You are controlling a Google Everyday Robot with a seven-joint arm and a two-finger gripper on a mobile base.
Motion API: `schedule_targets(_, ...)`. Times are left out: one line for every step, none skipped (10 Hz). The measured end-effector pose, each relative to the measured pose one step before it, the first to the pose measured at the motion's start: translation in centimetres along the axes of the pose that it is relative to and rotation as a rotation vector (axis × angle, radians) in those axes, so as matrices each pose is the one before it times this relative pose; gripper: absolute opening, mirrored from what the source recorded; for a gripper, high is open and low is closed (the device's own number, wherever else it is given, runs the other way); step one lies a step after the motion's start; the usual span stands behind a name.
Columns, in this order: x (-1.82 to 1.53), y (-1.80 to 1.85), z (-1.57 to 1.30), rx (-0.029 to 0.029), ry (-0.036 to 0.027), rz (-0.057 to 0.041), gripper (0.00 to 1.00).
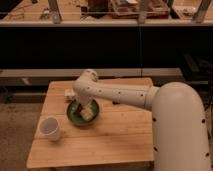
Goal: Place the pepper in the ceramic bowl
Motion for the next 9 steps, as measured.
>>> schedule_targets(-0.219,-0.045,0.029,-0.00146,0.00361,-0.00053,0.48)
schedule_targets(-0.196,-0.169,-0.01,-0.00071,0.0042,-0.00232,0.55)
schedule_targets(0.219,-0.094,-0.031,-0.00725,-0.0089,0.00067,0.66)
schedule_targets(0.068,-0.01,-0.083,-0.01173,-0.01449,0.00393,0.76)
schedule_targets(-0.351,-0.183,0.051,-0.00956,-0.01027,-0.00178,0.8)
schedule_targets(-0.129,-0.08,0.03,-0.00756,-0.00638,0.00055,0.8)
schedule_targets(0.114,0.1,0.058,-0.00587,-0.00303,0.00353,0.8)
schedule_targets(0.191,0.121,0.002,-0.0024,-0.00383,0.00578,0.8)
schedule_targets(0.031,0.063,0.054,-0.00324,-0.00255,0.00066,0.8)
